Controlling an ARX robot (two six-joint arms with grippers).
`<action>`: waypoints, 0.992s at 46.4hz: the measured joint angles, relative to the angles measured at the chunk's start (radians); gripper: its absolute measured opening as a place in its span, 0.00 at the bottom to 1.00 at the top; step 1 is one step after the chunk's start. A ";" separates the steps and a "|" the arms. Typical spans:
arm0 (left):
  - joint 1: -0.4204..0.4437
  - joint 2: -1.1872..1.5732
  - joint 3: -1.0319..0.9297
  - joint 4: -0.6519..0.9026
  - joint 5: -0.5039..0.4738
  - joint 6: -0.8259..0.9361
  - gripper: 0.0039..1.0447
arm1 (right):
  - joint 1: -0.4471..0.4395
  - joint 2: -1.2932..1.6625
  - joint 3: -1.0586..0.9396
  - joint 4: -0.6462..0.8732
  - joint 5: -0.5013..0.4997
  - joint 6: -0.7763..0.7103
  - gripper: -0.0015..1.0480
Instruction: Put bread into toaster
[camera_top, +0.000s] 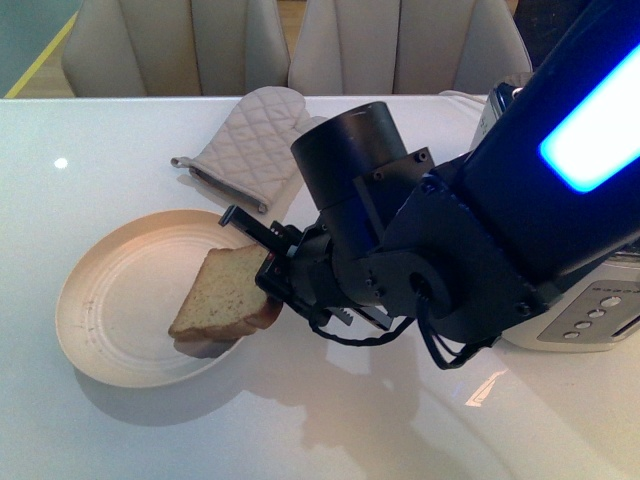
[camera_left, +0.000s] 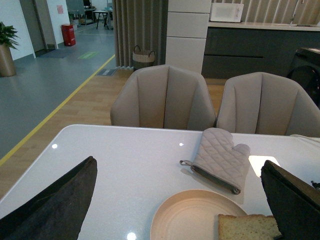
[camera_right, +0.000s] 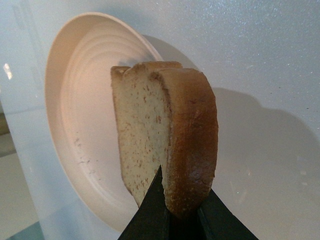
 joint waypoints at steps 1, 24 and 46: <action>0.000 0.000 0.000 0.000 0.000 0.000 0.94 | -0.003 -0.012 -0.009 0.006 0.001 0.002 0.03; 0.000 0.000 0.000 0.000 0.000 0.000 0.94 | -0.145 -0.483 -0.181 -0.093 0.110 -0.135 0.03; 0.000 0.000 0.000 0.000 0.000 0.000 0.94 | -0.402 -0.952 0.012 -0.659 0.308 -0.828 0.03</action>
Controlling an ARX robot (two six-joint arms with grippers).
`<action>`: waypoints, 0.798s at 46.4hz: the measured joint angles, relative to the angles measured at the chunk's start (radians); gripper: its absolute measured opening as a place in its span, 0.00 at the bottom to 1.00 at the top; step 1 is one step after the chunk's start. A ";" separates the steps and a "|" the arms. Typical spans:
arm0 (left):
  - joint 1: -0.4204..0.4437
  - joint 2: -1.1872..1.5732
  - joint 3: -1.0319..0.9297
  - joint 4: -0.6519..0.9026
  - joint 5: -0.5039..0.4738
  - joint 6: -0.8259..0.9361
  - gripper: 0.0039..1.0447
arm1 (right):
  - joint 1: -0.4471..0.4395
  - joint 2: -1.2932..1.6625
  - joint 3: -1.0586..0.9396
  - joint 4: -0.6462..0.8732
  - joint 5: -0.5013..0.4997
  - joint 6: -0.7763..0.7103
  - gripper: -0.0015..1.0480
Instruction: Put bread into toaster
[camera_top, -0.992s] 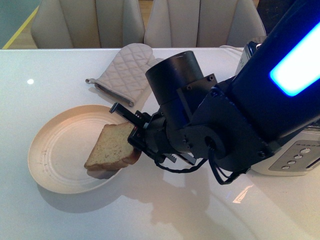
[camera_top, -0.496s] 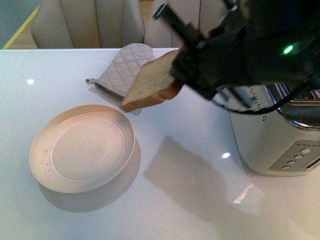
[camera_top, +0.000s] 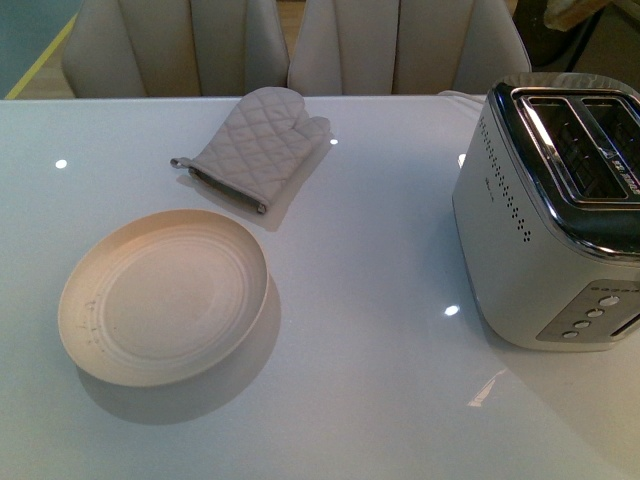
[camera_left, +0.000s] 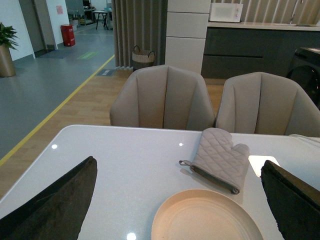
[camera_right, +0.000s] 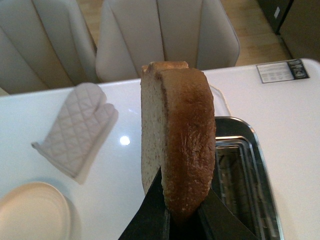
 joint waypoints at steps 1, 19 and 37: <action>0.000 0.000 0.000 0.000 0.000 0.000 0.94 | -0.005 0.000 0.003 -0.013 0.007 -0.024 0.03; 0.000 0.000 0.000 0.000 0.000 0.000 0.94 | -0.064 0.009 0.010 -0.201 0.041 -0.140 0.03; 0.000 0.000 0.000 0.000 0.000 0.000 0.94 | -0.060 0.071 0.027 -0.233 0.034 -0.106 0.03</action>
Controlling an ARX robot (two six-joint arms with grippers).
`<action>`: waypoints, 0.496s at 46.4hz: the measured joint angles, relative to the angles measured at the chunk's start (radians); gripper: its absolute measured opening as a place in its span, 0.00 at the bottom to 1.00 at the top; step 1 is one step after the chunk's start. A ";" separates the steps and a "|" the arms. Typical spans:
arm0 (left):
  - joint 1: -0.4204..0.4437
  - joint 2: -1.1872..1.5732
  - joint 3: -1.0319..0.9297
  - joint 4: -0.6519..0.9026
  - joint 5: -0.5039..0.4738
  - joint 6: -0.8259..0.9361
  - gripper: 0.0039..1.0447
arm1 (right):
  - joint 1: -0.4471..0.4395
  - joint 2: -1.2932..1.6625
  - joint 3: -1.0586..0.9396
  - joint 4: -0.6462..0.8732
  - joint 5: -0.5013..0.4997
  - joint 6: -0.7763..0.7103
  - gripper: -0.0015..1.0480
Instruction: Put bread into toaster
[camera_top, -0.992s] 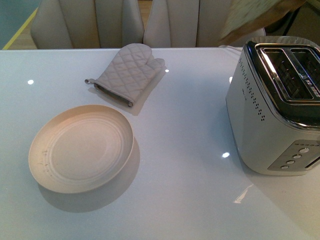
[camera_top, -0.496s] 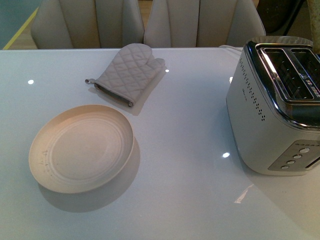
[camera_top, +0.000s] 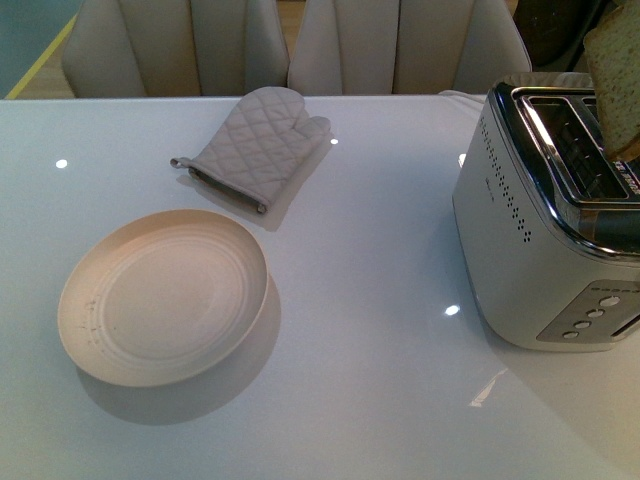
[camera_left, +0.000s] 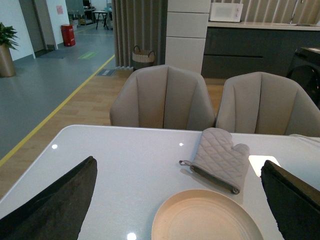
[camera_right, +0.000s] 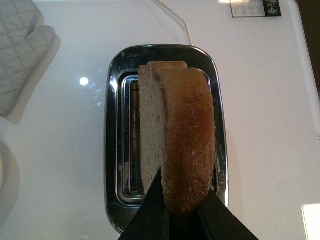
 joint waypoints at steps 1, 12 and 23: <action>0.000 0.000 0.000 0.000 0.000 0.000 0.94 | 0.002 0.005 0.000 0.000 0.003 0.001 0.03; 0.000 0.000 0.000 0.000 0.000 0.000 0.94 | 0.019 0.043 0.000 0.000 0.011 0.005 0.03; 0.000 0.000 0.000 0.000 0.000 0.000 0.94 | 0.029 0.105 0.027 -0.027 0.026 0.012 0.03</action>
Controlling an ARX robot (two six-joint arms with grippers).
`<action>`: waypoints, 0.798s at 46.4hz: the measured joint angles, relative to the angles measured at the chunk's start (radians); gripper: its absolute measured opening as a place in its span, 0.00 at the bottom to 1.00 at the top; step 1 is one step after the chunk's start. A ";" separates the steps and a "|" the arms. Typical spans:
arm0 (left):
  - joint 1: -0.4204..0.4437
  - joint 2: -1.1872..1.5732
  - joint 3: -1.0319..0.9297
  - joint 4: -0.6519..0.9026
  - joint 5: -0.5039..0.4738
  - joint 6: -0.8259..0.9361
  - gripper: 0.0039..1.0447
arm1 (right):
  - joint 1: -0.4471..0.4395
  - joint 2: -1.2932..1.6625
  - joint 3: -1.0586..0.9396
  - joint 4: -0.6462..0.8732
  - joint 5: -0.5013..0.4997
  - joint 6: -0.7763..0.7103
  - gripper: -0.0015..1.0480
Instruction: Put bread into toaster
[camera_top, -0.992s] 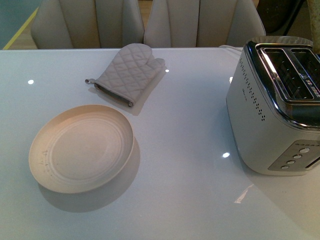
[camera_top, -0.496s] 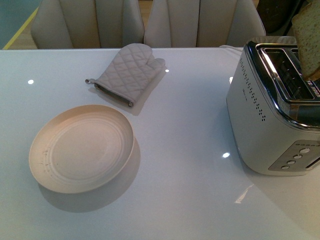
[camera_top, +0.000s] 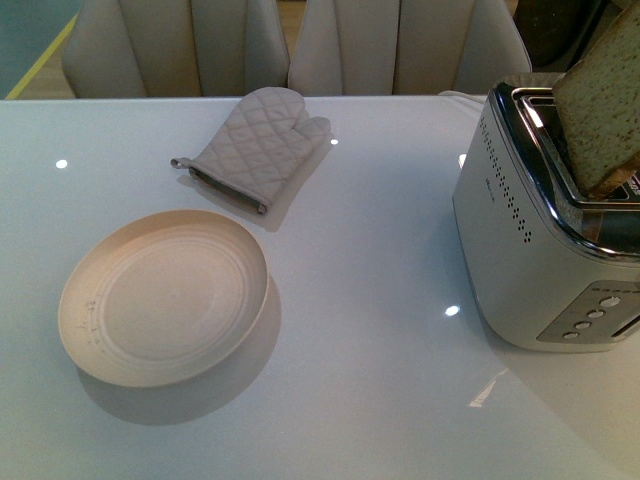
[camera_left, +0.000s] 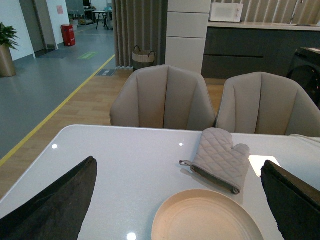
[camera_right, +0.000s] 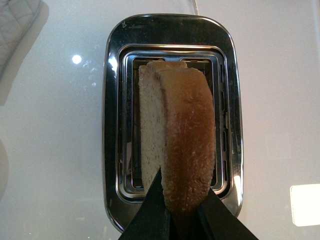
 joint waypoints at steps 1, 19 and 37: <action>0.000 0.000 0.000 0.000 0.000 0.000 0.94 | 0.002 0.007 0.006 -0.003 0.001 0.000 0.03; 0.000 0.000 0.000 0.000 0.000 0.000 0.94 | 0.009 0.191 0.095 -0.051 0.031 0.027 0.03; 0.000 0.000 0.000 0.000 0.000 0.000 0.94 | 0.023 0.159 0.002 0.092 0.072 0.053 0.52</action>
